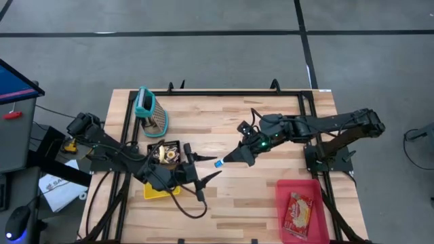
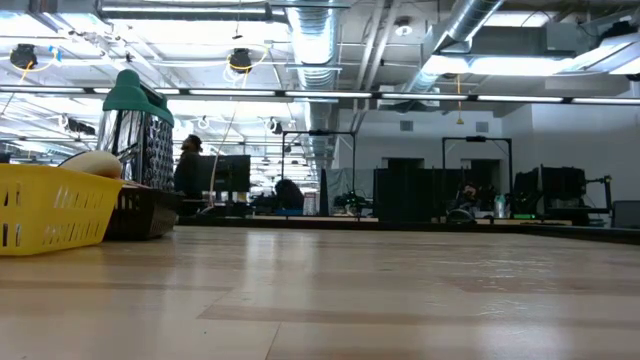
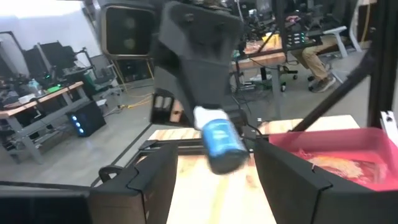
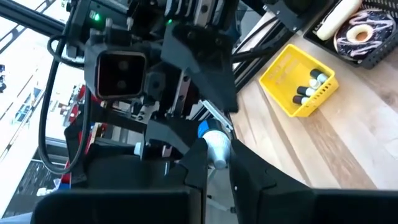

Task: Pick & Place Food Item
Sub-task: Put the blue food coloring bottle into the yellow bin

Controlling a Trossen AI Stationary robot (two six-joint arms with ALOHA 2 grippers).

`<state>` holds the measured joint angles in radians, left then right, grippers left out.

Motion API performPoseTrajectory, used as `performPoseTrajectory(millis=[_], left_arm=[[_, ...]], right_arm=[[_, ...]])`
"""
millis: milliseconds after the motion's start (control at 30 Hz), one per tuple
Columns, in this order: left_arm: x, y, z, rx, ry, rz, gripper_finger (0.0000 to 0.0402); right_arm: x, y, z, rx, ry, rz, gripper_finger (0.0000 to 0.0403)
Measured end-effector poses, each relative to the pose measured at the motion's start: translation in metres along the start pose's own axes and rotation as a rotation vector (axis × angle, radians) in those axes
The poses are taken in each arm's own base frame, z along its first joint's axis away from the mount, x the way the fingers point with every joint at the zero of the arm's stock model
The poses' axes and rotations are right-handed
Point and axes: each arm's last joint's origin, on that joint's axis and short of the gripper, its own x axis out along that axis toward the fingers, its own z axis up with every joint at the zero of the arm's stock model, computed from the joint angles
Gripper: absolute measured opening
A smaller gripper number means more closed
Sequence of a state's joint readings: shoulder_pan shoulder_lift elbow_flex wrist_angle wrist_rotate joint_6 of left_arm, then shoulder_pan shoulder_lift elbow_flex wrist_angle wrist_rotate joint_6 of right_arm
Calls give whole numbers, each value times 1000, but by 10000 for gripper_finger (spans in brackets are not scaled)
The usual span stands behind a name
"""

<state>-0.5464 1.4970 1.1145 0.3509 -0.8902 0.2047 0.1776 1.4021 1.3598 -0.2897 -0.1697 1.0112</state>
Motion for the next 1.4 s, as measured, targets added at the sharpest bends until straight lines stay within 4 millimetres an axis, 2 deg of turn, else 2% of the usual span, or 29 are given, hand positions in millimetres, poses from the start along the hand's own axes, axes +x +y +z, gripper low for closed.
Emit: performPoseTrajectory(millis=[300, 1000, 1400], left_arm=[[6, 5, 1, -16, -14, -12, 194], [6, 6, 3, -48, -34, -9, 100], [6, 7, 4, -61, -42, 16, 92]], right_arm=[[0, 0, 0, 0, -13, -6, 36], [0, 1, 1, -19, -21, 7, 36], [0, 3, 2, -26, -31, 22, 36]])
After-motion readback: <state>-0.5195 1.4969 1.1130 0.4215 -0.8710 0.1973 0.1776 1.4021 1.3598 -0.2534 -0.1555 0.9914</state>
